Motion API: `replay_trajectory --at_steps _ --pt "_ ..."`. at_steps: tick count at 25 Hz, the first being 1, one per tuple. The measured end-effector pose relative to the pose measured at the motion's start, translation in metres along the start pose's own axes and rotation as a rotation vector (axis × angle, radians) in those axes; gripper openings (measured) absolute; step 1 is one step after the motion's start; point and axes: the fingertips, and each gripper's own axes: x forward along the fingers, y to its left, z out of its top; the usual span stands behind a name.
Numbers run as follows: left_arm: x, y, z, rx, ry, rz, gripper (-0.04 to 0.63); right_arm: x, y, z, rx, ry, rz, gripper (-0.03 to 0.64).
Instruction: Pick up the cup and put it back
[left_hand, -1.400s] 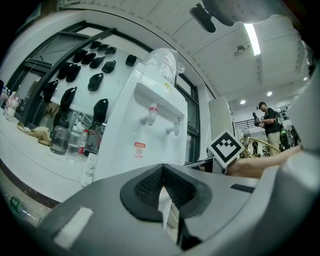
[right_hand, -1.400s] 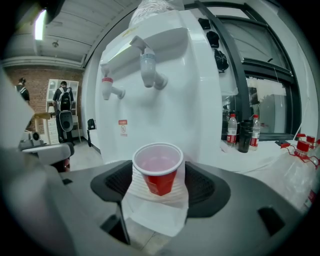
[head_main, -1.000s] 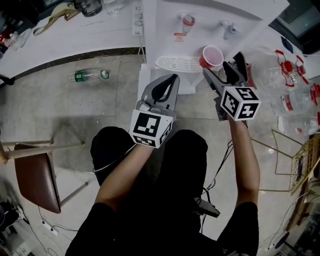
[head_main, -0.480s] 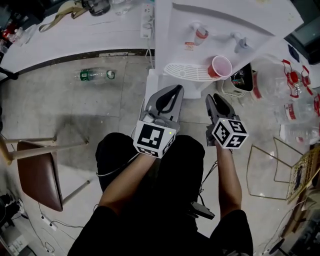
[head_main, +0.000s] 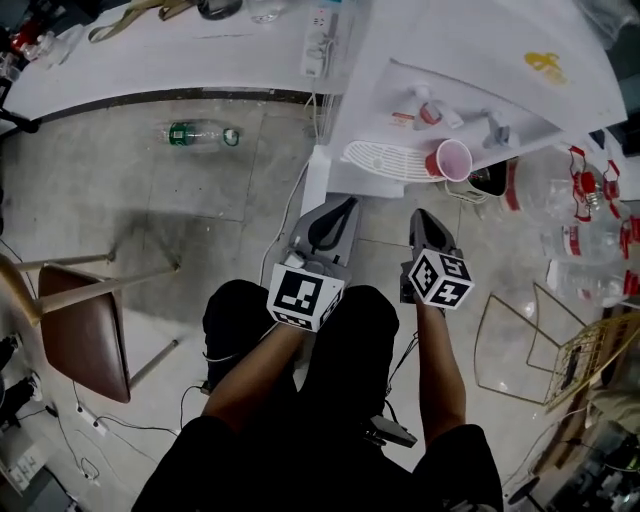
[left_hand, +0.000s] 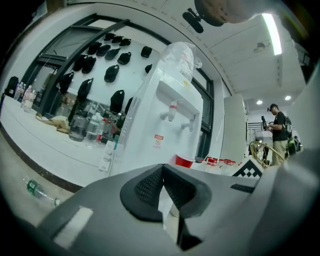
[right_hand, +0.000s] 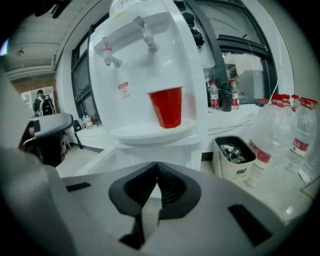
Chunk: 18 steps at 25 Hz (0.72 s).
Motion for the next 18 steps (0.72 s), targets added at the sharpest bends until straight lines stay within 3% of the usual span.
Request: replay_trajectory --at_steps 5,9,18 --pt "-0.018 0.002 0.025 -0.014 0.044 0.056 0.008 -0.031 0.019 0.002 0.038 0.132 -0.007 -0.005" --pt "-0.041 -0.016 0.049 -0.055 0.128 0.098 0.008 -0.076 0.039 0.019 0.063 0.219 -0.004 -0.005" --pt "-0.1 -0.08 0.169 -0.109 0.199 0.16 0.008 -0.194 0.073 0.112 0.113 0.282 0.005 -0.005"
